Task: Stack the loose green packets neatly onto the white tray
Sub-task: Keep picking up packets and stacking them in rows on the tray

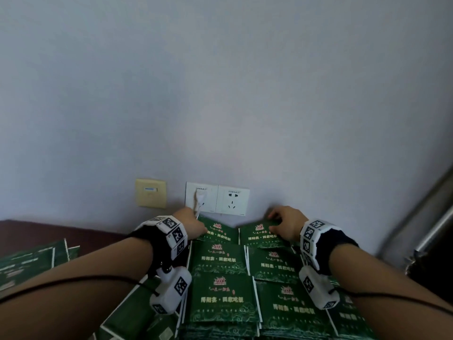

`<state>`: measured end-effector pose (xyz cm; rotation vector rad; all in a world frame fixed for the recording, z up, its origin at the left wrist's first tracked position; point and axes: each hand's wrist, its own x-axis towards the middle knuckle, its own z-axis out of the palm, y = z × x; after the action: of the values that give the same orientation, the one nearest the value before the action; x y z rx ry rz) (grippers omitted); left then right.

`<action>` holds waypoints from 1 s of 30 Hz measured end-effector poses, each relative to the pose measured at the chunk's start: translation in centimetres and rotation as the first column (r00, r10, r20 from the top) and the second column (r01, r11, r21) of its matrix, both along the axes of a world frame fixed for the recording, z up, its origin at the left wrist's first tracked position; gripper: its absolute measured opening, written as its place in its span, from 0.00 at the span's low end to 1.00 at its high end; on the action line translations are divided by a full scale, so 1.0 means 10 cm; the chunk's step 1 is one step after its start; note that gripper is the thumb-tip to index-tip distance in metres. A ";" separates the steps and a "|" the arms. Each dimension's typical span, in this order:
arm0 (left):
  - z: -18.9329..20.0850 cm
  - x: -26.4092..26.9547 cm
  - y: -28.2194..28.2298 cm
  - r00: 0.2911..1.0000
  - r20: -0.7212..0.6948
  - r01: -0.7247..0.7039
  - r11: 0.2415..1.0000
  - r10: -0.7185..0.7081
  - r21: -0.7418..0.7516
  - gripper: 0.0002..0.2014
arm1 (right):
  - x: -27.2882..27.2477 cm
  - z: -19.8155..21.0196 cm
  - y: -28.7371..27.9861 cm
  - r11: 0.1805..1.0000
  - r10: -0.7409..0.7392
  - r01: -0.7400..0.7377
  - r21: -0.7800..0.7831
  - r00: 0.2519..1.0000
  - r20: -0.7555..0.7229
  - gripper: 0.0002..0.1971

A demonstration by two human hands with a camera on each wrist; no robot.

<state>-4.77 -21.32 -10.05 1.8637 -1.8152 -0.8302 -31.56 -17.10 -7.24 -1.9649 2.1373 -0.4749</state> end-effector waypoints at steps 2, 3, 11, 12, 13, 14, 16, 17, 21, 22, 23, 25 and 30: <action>-0.03 0.02 0.02 0.998 0.055 0.018 1.000 -0.018 -0.004 0.14 | 0.01 -0.01 0.01 0.999 -0.002 0.004 0.039 0.998 -0.055 0.16; -0.02 0.03 0.04 0.996 0.081 0.031 1.000 -0.030 -0.007 0.13 | 0.02 0.01 0.04 0.999 -0.003 0.007 0.048 0.997 -0.078 0.16; 0.30 0.56 0.64 0.979 0.154 0.156 0.978 -0.134 -0.137 0.09 | 0.24 0.36 0.76 0.995 -0.020 0.028 -0.100 0.996 0.083 0.15; 0.30 0.66 0.80 0.978 0.148 0.167 0.975 -0.145 -0.147 0.08 | 0.33 0.36 0.94 0.994 -0.002 0.025 -0.107 0.978 0.210 0.12; 0.29 0.74 0.95 0.977 0.143 0.183 0.972 -0.162 -0.149 0.07 | 0.44 0.36 1.12 0.994 0.024 0.012 -0.108 0.945 0.326 0.09; 0.26 0.84 1.12 0.971 0.149 0.205 0.969 -0.184 -0.139 0.07 | 0.57 0.33 1.32 0.995 0.049 -0.008 -0.098 0.905 0.423 0.08; 0.17 1.02 1.43 0.950 0.196 0.264 0.960 -0.243 -0.092 0.09 | 0.81 0.26 1.71 0.996 0.088 -0.072 -0.051 0.825 0.558 0.07; 0.11 1.11 1.59 0.937 0.223 0.287 0.957 -0.269 -0.051 0.10 | 0.94 0.18 1.90 0.994 0.100 -0.112 -0.017 0.795 0.599 0.07; -0.11 1.40 2.02 0.896 0.322 0.307 0.950 -0.307 0.052 0.12 | 1.35 -0.15 2.37 0.969 0.134 -0.234 0.083 0.774 0.619 0.09; -0.15 1.46 2.08 0.886 0.344 0.304 0.950 -0.310 0.072 0.14 | 1.43 -0.22 2.42 0.966 0.134 -0.241 0.096 0.779 0.613 0.09; -0.17 1.50 2.12 0.878 0.361 0.301 0.949 -0.314 0.095 0.16 | 1.50 -0.28 2.43 0.964 0.138 -0.246 0.104 0.791 0.595 0.09; -0.21 1.55 2.23 0.873 0.376 0.280 0.950 -0.311 0.135 0.19 | 1.58 -0.38 2.41 0.958 0.151 -0.255 0.132 0.838 0.524 0.10; -0.33 1.58 2.39 0.809 0.470 0.253 0.930 -0.354 0.266 0.39 | 1.66 -0.56 2.31 0.928 0.181 -0.253 0.274 0.948 0.263 0.16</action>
<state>11.01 2.62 -13.39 2.0885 -2.4977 -0.6666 -14.96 6.02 -12.82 -1.8411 1.7068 -0.2973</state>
